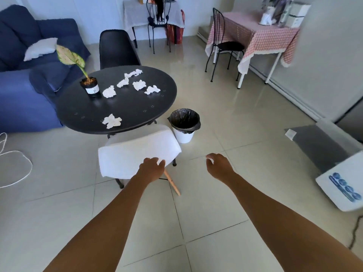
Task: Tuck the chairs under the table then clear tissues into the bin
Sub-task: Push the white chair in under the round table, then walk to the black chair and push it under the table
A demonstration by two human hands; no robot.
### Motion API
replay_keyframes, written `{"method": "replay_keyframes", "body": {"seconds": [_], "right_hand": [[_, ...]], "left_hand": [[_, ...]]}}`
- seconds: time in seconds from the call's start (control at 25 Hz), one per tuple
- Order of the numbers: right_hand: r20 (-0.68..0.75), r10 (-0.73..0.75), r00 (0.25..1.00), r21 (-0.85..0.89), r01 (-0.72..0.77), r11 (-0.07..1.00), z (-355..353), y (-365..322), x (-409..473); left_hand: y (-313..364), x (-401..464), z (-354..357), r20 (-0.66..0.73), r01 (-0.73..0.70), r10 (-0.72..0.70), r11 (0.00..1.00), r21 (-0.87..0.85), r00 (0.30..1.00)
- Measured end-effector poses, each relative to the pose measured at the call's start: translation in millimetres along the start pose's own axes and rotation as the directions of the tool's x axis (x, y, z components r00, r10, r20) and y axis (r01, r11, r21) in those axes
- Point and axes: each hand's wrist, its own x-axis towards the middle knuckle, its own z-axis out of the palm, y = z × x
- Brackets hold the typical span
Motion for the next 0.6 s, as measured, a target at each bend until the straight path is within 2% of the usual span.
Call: {"method": "replay_keyframes", "body": {"seconds": [0.08, 0.28, 0.4, 0.6], "right_hand": [[0.006, 0.098, 0.995, -0.019, -0.098, 0.995, -15, 39, -14], [0.07, 0.342, 0.937, -0.054, -0.338, 0.939, -47, 162, -48], [0.13, 0.404, 0.905, -0.065, -0.399, 0.915, -54, 226, -58], [0.221, 0.477, 0.851, -0.098, -0.467, 0.879, -79, 318, -55]], "left_hand": [[25, 0, 30, 0.036, -0.069, 0.067, 0.996, 0.06, 0.997], [93, -2, 129, 0.279, -0.211, 0.144, 0.951, 0.228, 0.949], [130, 1, 180, 0.39, -0.274, 0.151, 0.919, 0.282, 0.908], [200, 12, 257, 0.493, -0.293, 0.087, 0.886, 0.359, 0.866]]}}
